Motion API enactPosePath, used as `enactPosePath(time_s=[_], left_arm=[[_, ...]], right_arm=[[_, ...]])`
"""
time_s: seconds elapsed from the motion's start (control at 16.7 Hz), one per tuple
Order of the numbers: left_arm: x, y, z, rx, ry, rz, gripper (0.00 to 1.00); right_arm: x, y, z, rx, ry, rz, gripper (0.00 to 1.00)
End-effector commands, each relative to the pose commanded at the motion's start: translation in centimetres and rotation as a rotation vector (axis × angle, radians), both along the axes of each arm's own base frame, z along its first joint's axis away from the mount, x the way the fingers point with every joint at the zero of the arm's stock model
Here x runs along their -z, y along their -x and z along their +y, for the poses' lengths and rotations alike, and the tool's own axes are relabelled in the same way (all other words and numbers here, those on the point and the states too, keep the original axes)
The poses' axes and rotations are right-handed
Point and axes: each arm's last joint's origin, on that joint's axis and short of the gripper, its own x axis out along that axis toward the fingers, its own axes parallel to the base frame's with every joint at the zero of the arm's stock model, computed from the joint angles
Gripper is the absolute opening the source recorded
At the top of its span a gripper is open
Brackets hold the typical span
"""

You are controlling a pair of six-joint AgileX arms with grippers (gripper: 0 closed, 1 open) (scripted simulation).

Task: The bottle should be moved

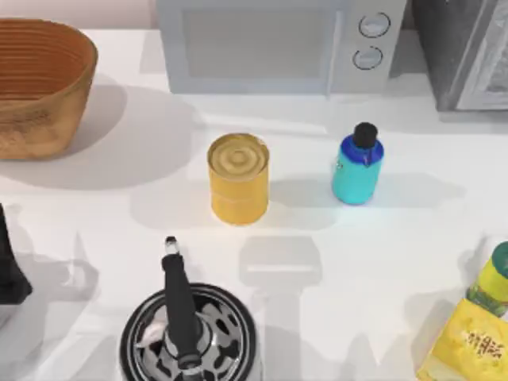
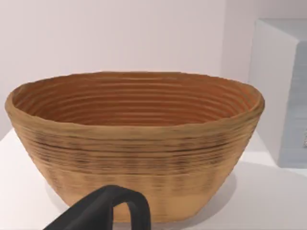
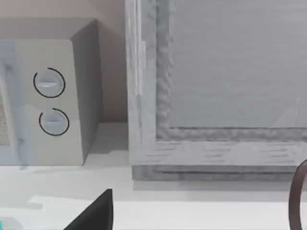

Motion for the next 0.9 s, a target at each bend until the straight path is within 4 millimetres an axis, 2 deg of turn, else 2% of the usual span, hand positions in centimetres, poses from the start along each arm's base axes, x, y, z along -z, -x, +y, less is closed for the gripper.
enactPosePath(time_s=[0.24, 0.54, 0.72, 0.9], left_arm=[[-0.6, -0.1, -0.2, 0.022, 0.001, -0.003, 1.0], [-4.5, -1.5, -1.7, 0.152, 0.002, 0.019, 1.0], [-7.0, -4.3, -3.8, 0.258, -0.008, 0.082, 1.0], [-8.2, -8.5, -7.4, 0.383, -0.033, 0.17, 1.0]], right_arm=[[0.0, 0.0, 0.0, 0.0, 0.0, 0.0, 1.0], [0.0, 0.0, 0.0, 0.0, 0.0, 0.0, 1.0], [0.0, 0.0, 0.0, 0.0, 0.0, 0.0, 1.0], [0.0, 0.0, 0.0, 0.0, 0.0, 0.0, 1.0]])
